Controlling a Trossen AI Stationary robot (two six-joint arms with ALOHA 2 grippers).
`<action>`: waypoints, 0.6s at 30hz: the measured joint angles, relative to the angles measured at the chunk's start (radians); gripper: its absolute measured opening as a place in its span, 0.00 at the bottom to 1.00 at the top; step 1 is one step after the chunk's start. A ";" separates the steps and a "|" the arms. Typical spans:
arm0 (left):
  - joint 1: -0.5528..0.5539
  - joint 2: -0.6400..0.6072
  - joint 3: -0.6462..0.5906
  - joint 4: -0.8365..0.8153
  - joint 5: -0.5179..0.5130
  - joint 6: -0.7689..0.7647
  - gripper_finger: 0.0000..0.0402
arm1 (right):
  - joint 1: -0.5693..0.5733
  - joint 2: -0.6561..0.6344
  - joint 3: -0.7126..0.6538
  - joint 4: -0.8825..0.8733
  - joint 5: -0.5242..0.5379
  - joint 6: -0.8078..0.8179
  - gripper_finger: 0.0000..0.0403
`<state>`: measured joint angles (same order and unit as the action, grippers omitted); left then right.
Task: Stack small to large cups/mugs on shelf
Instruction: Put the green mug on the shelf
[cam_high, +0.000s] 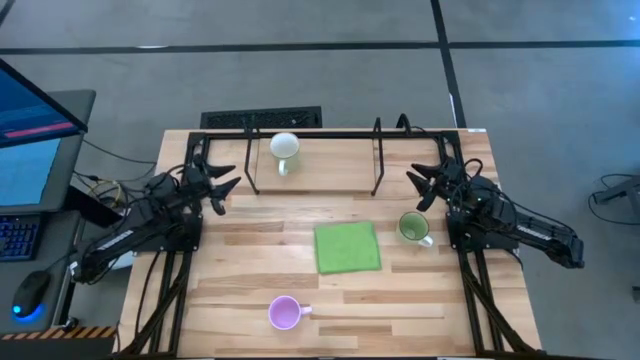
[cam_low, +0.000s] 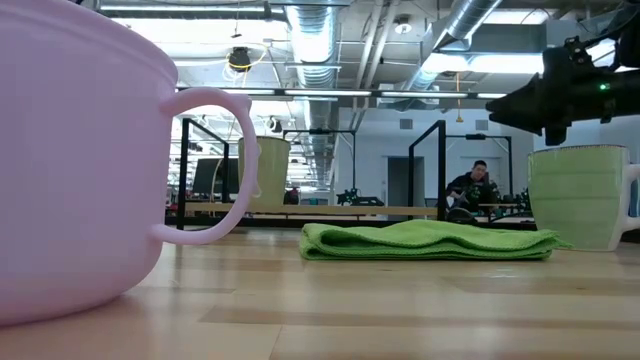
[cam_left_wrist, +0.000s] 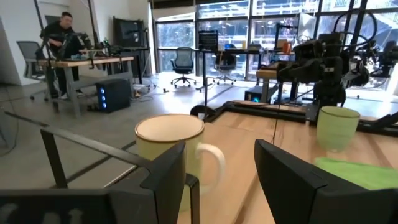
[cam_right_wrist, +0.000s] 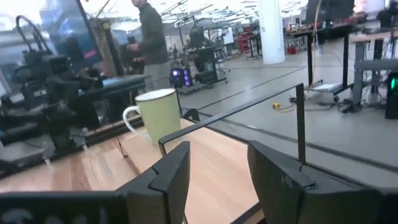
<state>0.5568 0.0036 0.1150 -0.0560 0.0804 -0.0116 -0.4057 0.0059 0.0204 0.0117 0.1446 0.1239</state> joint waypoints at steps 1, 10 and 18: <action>0.000 0.000 -0.008 0.005 -0.001 0.000 0.45 | 0.000 0.000 0.000 -0.002 -0.021 -0.029 0.46; 0.000 0.000 -0.039 0.025 -0.055 0.004 0.45 | 0.000 0.011 0.132 -0.193 -0.168 -0.010 0.46; 0.000 0.000 -0.039 0.021 -0.054 0.016 0.45 | 0.000 0.180 0.361 -0.315 -0.231 -0.031 0.46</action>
<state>0.5568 0.0036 0.0765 -0.0349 0.0269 0.0040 -0.4053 0.1855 0.3815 -0.3029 -0.0861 0.0925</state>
